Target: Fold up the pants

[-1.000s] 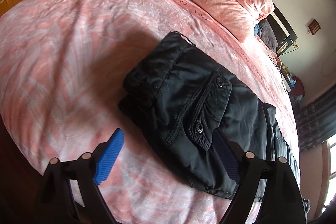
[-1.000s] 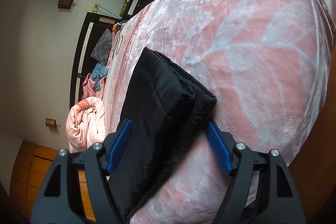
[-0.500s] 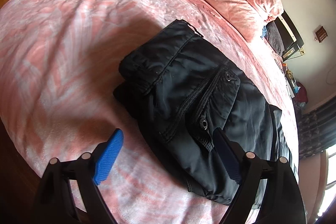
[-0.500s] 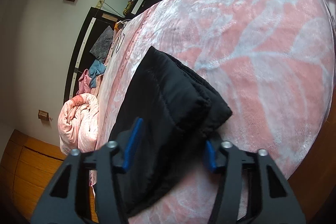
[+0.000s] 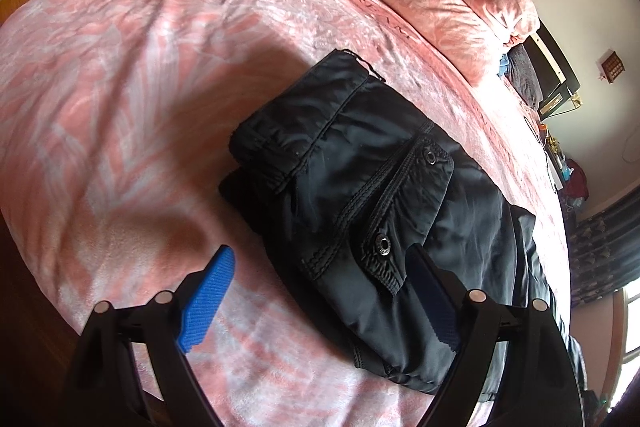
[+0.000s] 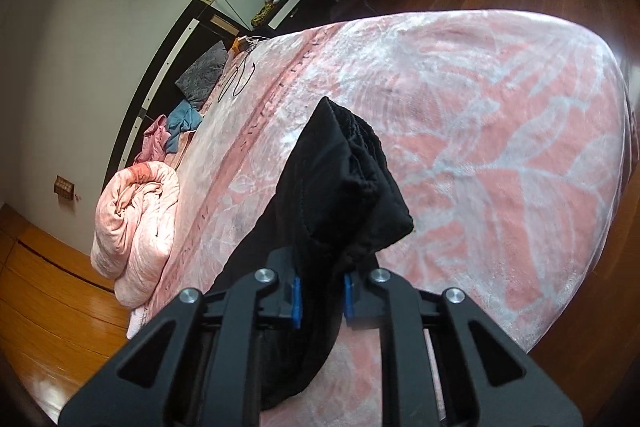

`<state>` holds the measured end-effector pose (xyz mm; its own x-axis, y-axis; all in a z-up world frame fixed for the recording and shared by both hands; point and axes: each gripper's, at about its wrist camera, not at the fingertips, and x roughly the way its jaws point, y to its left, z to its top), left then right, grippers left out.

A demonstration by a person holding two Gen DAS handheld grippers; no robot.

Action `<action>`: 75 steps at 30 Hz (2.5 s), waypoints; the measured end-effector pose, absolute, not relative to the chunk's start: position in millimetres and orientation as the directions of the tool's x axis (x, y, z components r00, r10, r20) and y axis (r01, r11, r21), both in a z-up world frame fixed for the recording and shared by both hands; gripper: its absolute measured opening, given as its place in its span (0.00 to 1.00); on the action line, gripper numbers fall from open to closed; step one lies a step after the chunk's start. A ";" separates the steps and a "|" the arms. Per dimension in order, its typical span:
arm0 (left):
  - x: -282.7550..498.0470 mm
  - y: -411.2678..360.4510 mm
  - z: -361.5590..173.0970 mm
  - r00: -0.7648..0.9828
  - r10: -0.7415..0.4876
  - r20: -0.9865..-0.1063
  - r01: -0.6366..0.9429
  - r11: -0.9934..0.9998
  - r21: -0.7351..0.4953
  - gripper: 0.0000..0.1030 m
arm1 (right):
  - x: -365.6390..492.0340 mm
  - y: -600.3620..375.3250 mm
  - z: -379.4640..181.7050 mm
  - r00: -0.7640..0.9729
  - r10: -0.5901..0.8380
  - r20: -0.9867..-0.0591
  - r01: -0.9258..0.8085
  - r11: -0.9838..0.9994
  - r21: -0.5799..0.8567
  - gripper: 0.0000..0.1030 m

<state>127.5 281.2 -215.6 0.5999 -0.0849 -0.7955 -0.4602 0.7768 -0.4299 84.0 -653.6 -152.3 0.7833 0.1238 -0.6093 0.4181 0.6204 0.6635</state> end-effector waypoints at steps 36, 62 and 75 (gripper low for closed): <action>119.6 248.1 -180.4 0.640 0.032 -0.768 -0.344 0.905 -0.249 0.85 | 108.5 -507.2 -28.2 0.809 -0.116 -0.576 0.289 0.932 0.218 0.12; 122.3 241.5 -175.0 0.650 0.060 -0.758 -0.320 0.926 -0.201 0.85 | 112.0 -454.2 -11.2 0.844 -0.122 -0.522 0.194 0.977 0.087 0.12; 112.7 244.2 -164.1 0.671 0.051 -0.739 -0.290 0.936 -0.198 0.85 | 117.0 -402.9 -0.1 0.855 -0.114 -0.507 0.128 0.992 -0.008 0.12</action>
<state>112.7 244.2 -164.1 0.6713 0.0514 -0.7394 -0.2898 0.9364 -0.1981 117.0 -402.9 -0.1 0.8545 -0.1143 -0.5067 0.1282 0.9917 -0.0075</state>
